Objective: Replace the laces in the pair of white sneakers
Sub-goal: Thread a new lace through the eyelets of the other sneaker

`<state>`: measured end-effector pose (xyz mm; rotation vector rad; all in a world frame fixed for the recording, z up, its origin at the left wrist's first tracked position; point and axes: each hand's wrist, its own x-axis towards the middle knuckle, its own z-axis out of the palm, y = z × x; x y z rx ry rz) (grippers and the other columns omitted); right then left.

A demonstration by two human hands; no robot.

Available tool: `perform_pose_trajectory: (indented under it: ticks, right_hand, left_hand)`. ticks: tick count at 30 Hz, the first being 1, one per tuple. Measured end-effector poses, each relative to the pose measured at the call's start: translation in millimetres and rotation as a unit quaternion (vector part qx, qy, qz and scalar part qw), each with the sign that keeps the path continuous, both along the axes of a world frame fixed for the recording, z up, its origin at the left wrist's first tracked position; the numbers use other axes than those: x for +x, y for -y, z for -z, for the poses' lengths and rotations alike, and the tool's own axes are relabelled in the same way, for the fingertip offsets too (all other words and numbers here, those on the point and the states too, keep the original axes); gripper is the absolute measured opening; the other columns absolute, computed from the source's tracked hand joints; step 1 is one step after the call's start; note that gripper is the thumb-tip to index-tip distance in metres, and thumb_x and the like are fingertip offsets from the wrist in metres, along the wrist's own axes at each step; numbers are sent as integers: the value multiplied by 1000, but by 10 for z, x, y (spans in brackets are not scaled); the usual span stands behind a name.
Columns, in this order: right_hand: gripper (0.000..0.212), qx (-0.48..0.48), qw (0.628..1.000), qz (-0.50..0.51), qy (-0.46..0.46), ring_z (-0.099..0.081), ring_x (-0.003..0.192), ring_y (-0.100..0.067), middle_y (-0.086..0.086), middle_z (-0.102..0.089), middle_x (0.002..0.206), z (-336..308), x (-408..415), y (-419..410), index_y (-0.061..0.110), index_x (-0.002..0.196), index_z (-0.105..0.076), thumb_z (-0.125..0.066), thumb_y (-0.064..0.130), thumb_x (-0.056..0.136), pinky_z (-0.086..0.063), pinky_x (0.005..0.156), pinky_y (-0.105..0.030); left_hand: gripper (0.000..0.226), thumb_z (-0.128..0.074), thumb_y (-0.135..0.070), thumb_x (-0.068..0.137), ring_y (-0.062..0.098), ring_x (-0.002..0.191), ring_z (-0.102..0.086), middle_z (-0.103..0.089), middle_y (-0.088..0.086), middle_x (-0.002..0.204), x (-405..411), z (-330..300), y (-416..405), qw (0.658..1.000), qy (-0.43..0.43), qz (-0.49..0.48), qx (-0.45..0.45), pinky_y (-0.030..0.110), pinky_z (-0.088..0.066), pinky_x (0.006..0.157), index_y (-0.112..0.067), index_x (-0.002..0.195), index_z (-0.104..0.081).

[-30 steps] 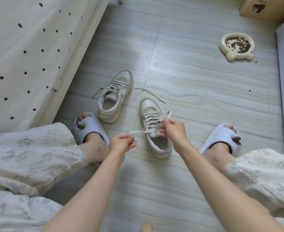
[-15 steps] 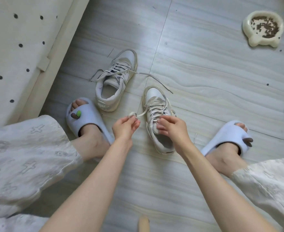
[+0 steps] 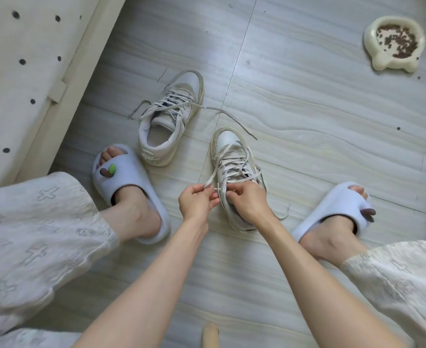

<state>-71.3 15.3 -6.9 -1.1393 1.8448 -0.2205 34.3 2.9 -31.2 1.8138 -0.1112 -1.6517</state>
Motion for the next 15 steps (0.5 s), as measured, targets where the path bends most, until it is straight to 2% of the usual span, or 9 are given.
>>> perform_pose_trajectory:
  ticks: [5,8,11,15]
  right_hand:
    - [22,-16,1000,14,-1,-60,78,-23,-8,-70,77,48,16,-19,18,90,-75,-55,12,83,-43,74,-31]
    - [14,-7,998,62,-13,-59,80,-21,-1,-64,73,85,26,-18,16,90,-70,-59,13,82,-45,78,-31]
    - [9,-8,997,73,-13,-56,74,-17,4,-58,68,119,26,-25,17,83,-68,-60,13,81,-42,73,-29]
    - [15,-28,998,65,-3,-58,68,-21,-4,-65,68,123,42,-40,14,85,-73,-59,11,81,-44,70,-31]
  left_hand:
    - [12,-58,8,85,8,50,-59,-56,10,68,-4,-8,23,999,19,22,-14,17,-53,49,-1,92,-53]
    - [16,-61,6,84,11,55,-57,-57,9,68,-27,4,21,995,65,67,-43,16,-52,50,-7,78,-54]
    - [18,-66,-2,83,10,53,-58,-60,7,68,-36,7,16,983,118,121,-64,17,-52,50,-13,73,-57]
    - [8,-68,-5,83,13,67,-58,-61,3,73,2,52,21,983,100,149,-40,17,-50,49,-9,79,-62]
